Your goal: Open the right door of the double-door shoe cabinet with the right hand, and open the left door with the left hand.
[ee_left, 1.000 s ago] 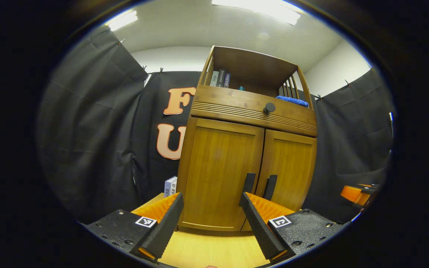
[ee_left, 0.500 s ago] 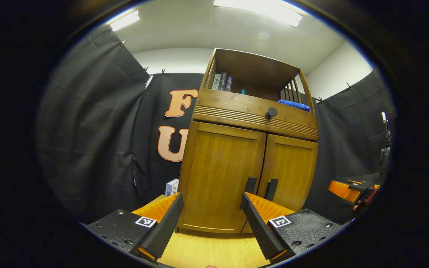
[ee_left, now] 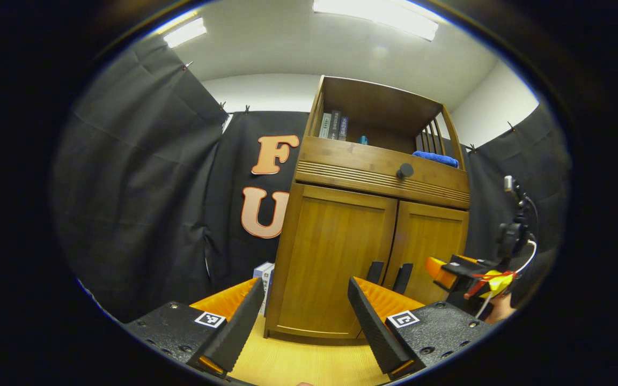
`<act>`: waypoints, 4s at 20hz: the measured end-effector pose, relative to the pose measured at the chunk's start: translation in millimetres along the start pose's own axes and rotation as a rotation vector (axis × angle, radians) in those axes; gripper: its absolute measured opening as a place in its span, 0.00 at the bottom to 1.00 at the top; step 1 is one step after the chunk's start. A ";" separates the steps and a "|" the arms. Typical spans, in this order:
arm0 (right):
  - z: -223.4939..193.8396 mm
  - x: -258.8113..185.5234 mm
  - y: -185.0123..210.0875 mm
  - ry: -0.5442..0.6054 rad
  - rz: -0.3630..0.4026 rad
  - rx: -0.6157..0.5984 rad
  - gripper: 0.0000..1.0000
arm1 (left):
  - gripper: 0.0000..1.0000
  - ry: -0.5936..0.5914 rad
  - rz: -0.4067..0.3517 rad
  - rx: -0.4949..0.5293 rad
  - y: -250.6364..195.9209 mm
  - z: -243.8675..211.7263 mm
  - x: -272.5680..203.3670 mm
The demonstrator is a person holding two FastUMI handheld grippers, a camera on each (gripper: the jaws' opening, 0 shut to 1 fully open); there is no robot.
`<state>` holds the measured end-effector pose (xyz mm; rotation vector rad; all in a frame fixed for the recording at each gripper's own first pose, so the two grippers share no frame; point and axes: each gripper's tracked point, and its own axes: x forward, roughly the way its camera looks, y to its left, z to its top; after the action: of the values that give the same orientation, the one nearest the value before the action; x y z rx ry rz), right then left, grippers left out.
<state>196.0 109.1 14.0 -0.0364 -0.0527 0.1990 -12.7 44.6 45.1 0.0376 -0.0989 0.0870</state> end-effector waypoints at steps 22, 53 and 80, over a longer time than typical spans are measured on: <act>-64.0 59.1 3.4 0.119 -0.048 -0.002 0.97 | 0.95 -0.011 0.032 0.046 17.9 -0.2 12.1; -75.6 -12.1 7.4 0.212 0.050 0.038 0.39 | 0.92 -0.013 0.069 0.070 30.8 10.5 -36.5; -47.8 -154.0 -97.5 0.182 -0.066 0.074 0.33 | 0.95 0.059 -0.094 0.024 -38.5 -28.3 -32.9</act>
<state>67.1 -18.4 -37.3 0.0210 0.1344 0.1311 -39.1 4.6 12.3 0.0631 -0.0368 -0.0043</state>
